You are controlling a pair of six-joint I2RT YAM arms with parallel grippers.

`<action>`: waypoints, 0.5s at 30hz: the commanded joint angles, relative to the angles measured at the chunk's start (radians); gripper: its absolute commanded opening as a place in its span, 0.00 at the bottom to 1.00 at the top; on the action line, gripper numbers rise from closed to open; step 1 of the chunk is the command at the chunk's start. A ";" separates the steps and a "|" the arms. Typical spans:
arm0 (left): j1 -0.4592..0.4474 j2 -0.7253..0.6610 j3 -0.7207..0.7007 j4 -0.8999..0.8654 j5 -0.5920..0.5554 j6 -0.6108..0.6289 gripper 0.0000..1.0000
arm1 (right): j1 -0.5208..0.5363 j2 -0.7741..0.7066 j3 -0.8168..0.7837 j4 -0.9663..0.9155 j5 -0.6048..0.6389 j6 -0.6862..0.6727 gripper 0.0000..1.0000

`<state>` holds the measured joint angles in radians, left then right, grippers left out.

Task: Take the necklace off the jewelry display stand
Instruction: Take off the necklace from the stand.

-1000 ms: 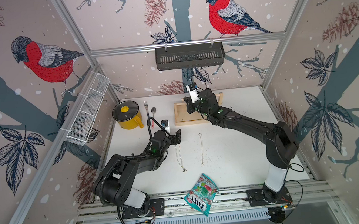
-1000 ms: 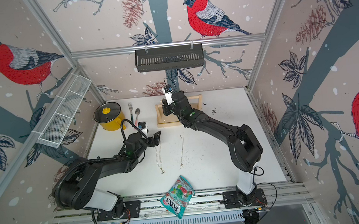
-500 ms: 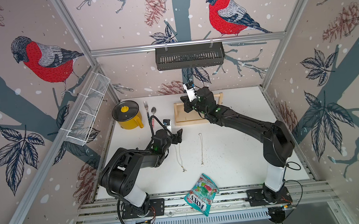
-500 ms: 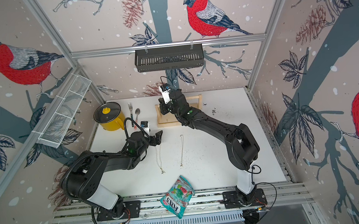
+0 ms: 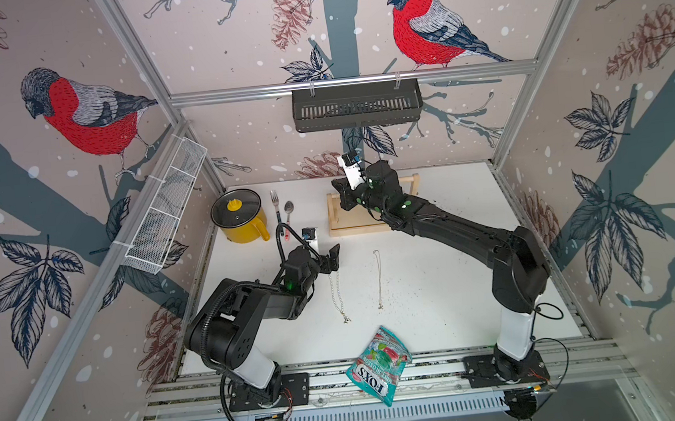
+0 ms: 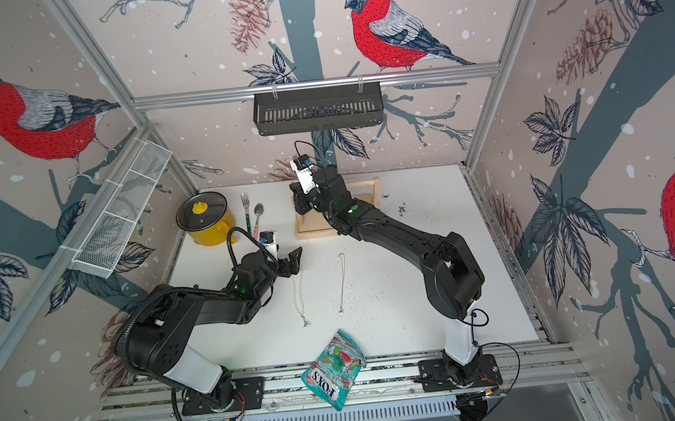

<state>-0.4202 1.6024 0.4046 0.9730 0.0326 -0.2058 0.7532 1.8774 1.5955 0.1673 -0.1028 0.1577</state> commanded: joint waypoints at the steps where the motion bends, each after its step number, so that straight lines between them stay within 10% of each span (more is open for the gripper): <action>1: 0.003 -0.003 -0.009 0.122 0.056 0.019 0.87 | 0.007 -0.019 0.003 0.005 -0.009 -0.014 0.00; 15: 0.003 -0.002 0.008 0.151 0.203 0.063 0.69 | 0.037 -0.105 -0.043 -0.020 -0.023 -0.033 0.00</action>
<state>-0.4183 1.6043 0.4065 1.0454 0.1879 -0.1600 0.7849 1.7897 1.5600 0.1566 -0.1097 0.1448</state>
